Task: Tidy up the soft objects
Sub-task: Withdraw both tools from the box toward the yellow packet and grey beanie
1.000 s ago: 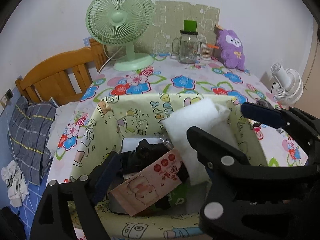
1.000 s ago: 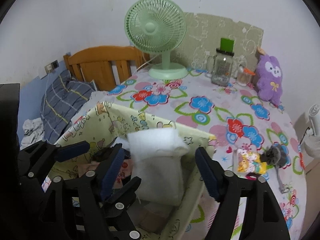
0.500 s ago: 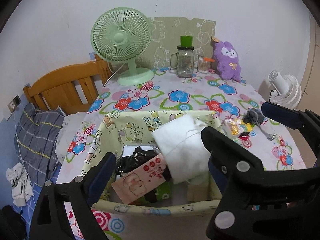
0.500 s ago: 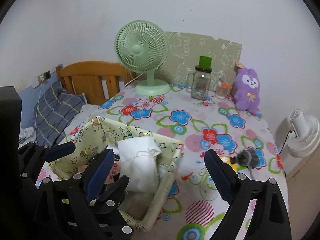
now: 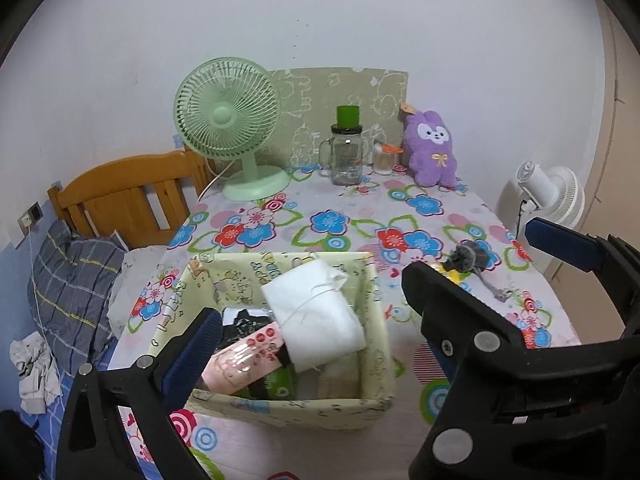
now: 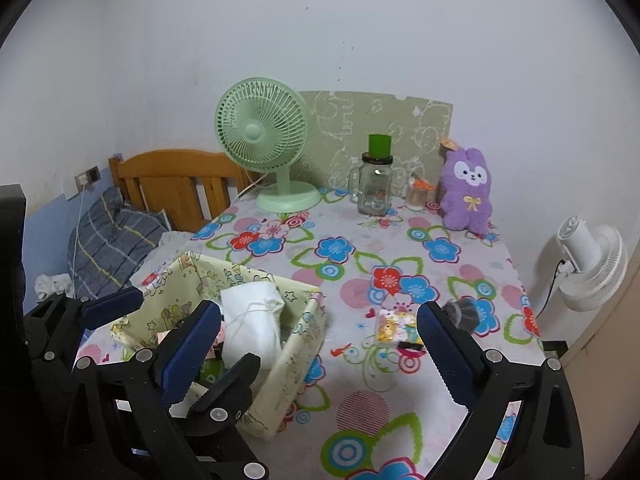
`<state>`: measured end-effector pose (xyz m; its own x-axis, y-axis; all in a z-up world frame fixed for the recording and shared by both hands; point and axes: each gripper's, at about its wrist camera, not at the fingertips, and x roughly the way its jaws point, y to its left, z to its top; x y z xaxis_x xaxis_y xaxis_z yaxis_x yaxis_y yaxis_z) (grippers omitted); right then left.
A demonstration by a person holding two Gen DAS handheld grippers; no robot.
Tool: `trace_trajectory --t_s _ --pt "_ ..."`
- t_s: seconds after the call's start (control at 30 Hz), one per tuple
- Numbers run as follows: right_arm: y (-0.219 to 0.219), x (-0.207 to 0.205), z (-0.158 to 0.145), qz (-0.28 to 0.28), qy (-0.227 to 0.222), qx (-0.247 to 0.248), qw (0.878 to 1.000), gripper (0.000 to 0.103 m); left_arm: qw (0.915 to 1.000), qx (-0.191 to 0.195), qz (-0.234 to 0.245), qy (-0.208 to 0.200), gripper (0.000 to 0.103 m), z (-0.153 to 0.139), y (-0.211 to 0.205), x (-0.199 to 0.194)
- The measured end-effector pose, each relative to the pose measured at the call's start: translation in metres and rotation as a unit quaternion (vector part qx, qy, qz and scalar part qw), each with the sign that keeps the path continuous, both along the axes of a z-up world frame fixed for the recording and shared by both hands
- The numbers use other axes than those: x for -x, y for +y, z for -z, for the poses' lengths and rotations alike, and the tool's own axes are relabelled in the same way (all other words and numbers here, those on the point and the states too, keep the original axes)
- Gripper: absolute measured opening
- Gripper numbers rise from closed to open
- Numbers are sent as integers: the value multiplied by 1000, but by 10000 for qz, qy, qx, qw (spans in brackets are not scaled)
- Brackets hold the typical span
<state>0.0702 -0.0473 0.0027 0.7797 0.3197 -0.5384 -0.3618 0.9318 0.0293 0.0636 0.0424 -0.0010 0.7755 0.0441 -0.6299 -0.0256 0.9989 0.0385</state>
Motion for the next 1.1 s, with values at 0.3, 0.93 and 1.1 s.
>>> trace_trajectory --t_s 0.3,0.93,1.1 --pt "-31 19 -15 125 -182 -40 9997 103 9997 33 103 -232 103 -15 -32 16" --pt "-90 26 -6 726 -74 47 9973 103 9982 266 396 -357 102 -6 -86 13" --pt "-106 14 1 748 -22 -5 9972 103 9980 273 471 -327 102 1 -102 0"
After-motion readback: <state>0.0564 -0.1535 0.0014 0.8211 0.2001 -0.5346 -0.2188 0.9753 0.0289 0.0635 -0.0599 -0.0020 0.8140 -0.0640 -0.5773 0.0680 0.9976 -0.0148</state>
